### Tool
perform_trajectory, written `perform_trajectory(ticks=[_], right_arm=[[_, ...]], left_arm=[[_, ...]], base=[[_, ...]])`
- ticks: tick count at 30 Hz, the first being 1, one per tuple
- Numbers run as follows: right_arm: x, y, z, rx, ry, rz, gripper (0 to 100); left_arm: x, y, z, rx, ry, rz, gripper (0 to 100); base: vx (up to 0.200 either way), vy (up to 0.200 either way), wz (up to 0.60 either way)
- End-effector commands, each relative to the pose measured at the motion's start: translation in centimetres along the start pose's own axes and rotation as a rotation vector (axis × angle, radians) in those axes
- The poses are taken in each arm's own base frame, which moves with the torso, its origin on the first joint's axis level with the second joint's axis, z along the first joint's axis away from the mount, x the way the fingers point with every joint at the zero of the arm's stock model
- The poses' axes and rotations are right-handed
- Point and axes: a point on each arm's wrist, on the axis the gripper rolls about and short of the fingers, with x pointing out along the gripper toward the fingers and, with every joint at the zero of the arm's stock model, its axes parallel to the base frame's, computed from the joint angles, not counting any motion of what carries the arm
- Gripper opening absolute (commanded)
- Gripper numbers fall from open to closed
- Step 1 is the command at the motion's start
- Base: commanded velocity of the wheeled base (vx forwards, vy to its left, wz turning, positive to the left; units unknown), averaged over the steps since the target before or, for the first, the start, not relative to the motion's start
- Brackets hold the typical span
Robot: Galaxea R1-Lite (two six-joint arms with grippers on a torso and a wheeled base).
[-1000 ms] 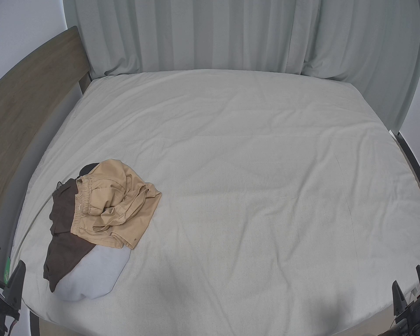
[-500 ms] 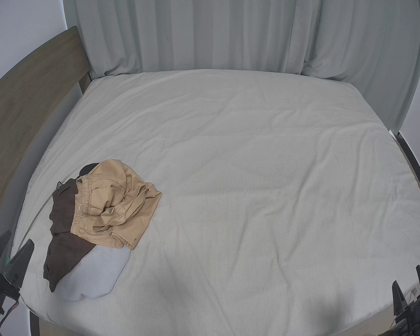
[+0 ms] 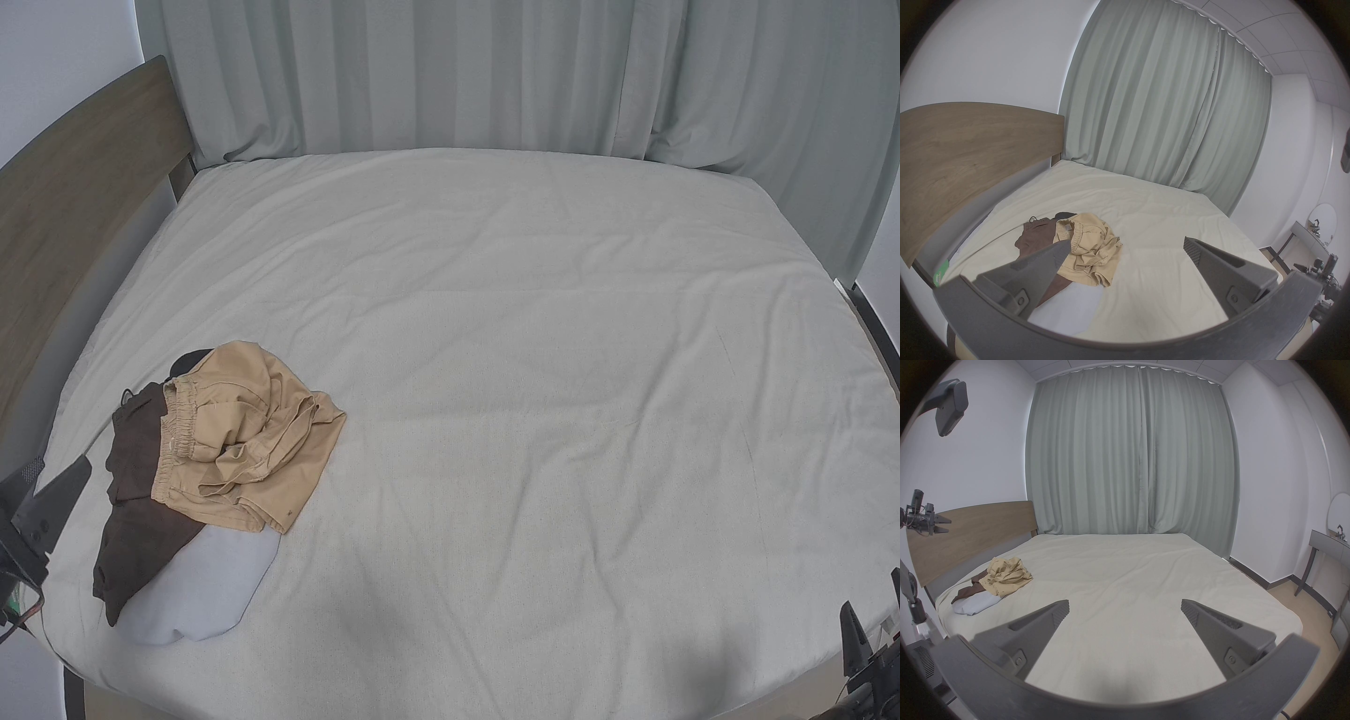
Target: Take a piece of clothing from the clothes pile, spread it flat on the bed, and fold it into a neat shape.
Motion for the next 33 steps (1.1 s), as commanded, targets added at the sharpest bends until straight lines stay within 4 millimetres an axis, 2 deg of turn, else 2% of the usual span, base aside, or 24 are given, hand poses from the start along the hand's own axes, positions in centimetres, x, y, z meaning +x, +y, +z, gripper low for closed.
perform_trajectory(ticks=[1,10,12,13,28,33], right_arm=[[0.1,0.0,-0.5,0.0,0.011,0.001,100],[0.1,0.0,-0.5,0.001,0.009,0.001,100],[0.1,0.0,-0.5,0.001,0.009,0.001,100],[0.1,0.0,-0.5,0.001,0.011,0.001,100],[0.1,0.0,-0.5,0.004,0.009,0.001,100],[0.1,0.0,-0.5,0.004,0.009,0.001,100]], left_arm=[[1.9,0.2,0.0,-0.01,0.054,0.013,100],[4.8,0.7,0.4,-0.019,0.067,-0.015,100],[4.8,0.7,0.4,-0.019,0.067,-0.015,100],[5.6,1.1,0.5,-0.024,0.072,-0.022,100],[7.4,3.5,1.0,-0.074,0.139,-0.097,100],[8.7,4.1,1.2,-0.086,0.164,-0.086,100]], base=[[0.0,0.0,0.0],[0.0,0.0,0.0],[0.0,0.0,0.0],[0.0,0.0,0.0],[0.0,0.0,0.0],[0.0,0.0,0.0]])
